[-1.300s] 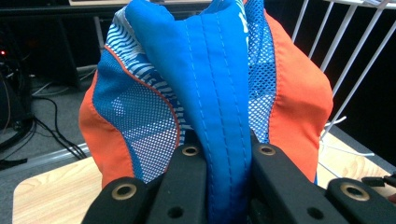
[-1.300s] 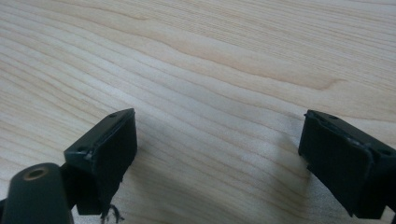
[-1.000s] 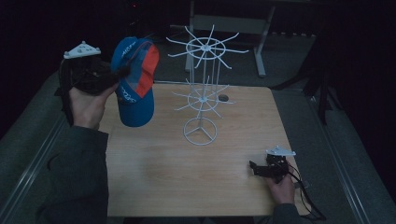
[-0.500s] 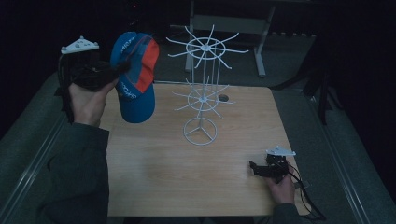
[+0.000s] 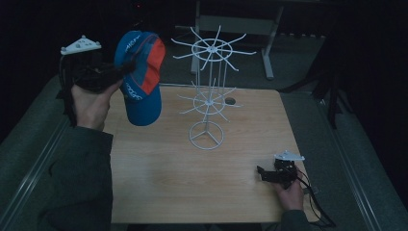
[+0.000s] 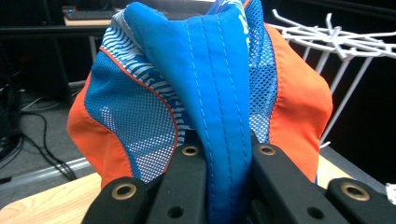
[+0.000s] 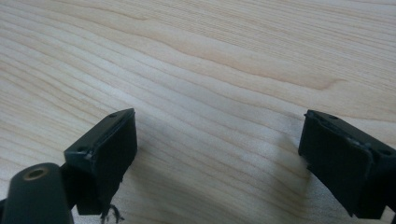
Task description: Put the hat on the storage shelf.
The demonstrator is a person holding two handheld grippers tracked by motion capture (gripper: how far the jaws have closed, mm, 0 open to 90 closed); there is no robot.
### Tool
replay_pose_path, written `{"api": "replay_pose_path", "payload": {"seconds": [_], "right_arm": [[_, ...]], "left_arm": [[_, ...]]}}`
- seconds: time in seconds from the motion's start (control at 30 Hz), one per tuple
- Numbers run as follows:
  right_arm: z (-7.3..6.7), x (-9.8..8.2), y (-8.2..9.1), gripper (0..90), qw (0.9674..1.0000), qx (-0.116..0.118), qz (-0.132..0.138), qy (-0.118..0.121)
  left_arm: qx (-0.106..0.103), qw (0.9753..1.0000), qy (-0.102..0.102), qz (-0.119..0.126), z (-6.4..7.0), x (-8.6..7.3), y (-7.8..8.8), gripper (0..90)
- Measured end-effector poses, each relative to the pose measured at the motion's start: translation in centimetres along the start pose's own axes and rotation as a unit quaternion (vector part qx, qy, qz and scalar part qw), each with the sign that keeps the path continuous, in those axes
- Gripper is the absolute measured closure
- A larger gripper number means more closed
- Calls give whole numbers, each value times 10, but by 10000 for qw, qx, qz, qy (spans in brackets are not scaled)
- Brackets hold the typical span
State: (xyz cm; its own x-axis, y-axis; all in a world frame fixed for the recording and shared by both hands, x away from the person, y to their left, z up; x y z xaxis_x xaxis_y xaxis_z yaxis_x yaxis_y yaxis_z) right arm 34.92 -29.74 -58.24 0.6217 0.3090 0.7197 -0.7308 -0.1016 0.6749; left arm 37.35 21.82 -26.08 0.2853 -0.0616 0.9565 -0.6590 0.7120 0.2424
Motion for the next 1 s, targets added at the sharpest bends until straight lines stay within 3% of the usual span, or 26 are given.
{"api": "replay_pose_path", "payload": {"seconds": [0.33, 0.73, 1.0], "right_arm": [[0, 0, 0, 114, 10000, 0, 9, 10], [0, 0, 0, 113, 10000, -3, 13, 9], [0, 0, 0, 113, 10000, -2, 10, 3]], "left_arm": [[-263, 9996, -95, 17, 9, 0, 1, 889], [-533, 9983, -30, 215, 14, 4, 6, 889], [-718, 9971, -129, 239, 24, 7, 5, 889]]}}
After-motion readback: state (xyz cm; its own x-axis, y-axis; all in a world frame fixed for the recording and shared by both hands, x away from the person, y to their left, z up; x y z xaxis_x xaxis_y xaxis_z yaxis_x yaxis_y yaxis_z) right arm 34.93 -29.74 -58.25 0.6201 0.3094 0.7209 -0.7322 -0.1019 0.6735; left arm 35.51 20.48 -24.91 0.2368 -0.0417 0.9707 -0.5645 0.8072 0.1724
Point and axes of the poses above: each handheld gripper's, and its own axes: y roughly backward along the jaws, x roughly out of its top, z roughly to its right, the point moved 3 cm from there along -y, roughly forward along the jaws, and after that the axes turned 13 degrees about -x, right-handed, at the moved point
